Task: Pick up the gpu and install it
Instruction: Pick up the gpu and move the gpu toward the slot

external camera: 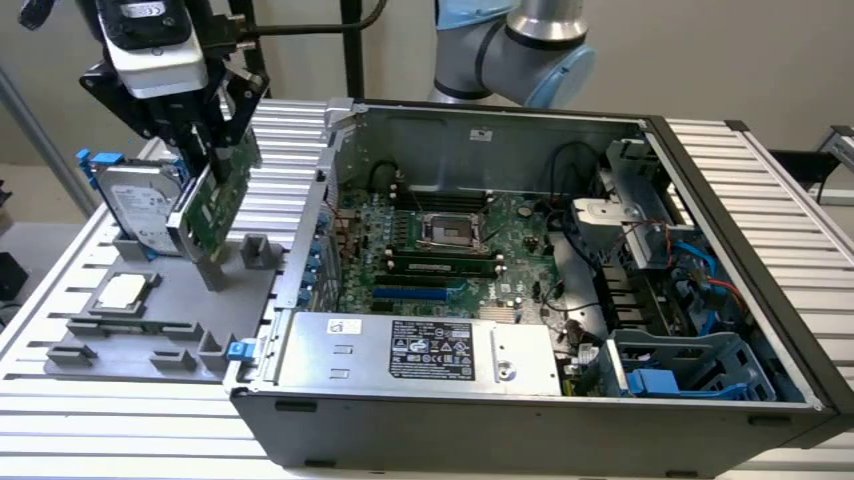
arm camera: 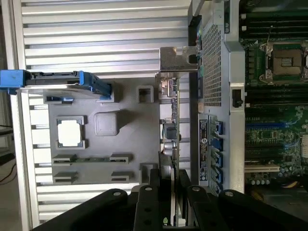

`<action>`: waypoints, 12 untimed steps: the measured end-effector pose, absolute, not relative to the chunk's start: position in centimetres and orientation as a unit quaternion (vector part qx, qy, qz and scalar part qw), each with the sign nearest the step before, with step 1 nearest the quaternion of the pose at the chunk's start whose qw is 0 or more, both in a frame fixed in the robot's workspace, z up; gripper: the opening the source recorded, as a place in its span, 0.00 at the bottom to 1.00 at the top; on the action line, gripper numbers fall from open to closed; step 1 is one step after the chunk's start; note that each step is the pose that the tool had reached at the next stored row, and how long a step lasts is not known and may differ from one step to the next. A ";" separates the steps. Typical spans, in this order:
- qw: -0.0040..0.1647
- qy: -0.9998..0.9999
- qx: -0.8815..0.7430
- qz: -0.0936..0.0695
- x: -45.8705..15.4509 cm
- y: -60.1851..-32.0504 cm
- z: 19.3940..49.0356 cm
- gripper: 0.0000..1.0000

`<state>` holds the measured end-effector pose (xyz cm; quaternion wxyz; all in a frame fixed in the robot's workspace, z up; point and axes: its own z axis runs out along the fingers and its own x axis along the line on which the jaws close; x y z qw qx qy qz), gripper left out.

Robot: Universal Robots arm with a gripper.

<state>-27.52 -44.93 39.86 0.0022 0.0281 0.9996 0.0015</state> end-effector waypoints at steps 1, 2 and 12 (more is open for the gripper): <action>0.001 1.000 0.028 0.002 -27.2 -44.9 40.3 0.26; -0.001 1.000 0.028 0.002 -26.9 -44.9 40.8 0.26; -0.019 0.999 0.027 0.003 -23.1 -45.0 43.3 0.26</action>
